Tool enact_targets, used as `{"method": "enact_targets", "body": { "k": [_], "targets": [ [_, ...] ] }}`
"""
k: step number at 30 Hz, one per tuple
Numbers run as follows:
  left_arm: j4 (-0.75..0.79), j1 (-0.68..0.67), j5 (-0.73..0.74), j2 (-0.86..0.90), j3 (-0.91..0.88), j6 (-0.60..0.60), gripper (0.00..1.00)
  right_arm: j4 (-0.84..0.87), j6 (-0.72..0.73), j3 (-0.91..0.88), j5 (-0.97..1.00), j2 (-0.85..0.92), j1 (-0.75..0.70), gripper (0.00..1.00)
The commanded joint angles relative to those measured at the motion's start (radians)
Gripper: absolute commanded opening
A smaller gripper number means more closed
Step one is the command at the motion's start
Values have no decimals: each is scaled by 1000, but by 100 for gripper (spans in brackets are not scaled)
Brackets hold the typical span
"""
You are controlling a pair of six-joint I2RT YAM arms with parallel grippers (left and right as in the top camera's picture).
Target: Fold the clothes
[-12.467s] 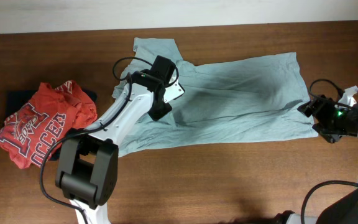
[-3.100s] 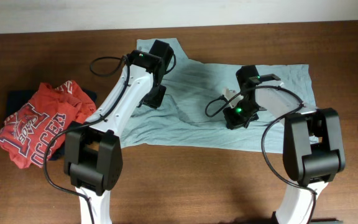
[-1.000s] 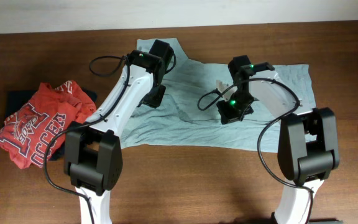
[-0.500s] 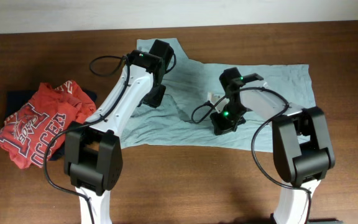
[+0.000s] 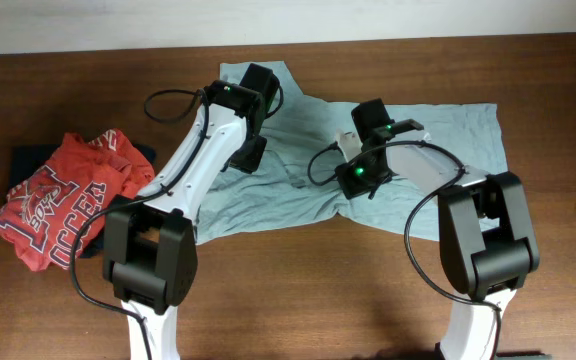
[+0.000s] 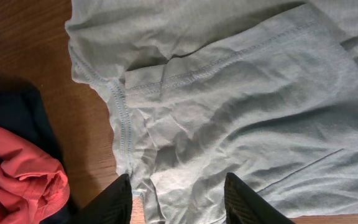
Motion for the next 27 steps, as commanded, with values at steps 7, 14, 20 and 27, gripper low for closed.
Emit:
{"method": "enact_targets", "body": {
  "k": [7,14,20,27],
  "targets": [
    [-4,0,-14,9,23,16,48,-70,43,107,100,3,2,4],
    [-19,0,19,9,23,65,48,-122,88,115,179,1,2,4],
    [-50,-1,222,10,-1,95,48,-351,89,133,178,-3,2,4],
    [69,-2,290,10,-189,94,47,-475,169,132,153,-11,-10,4]
  ]
}}
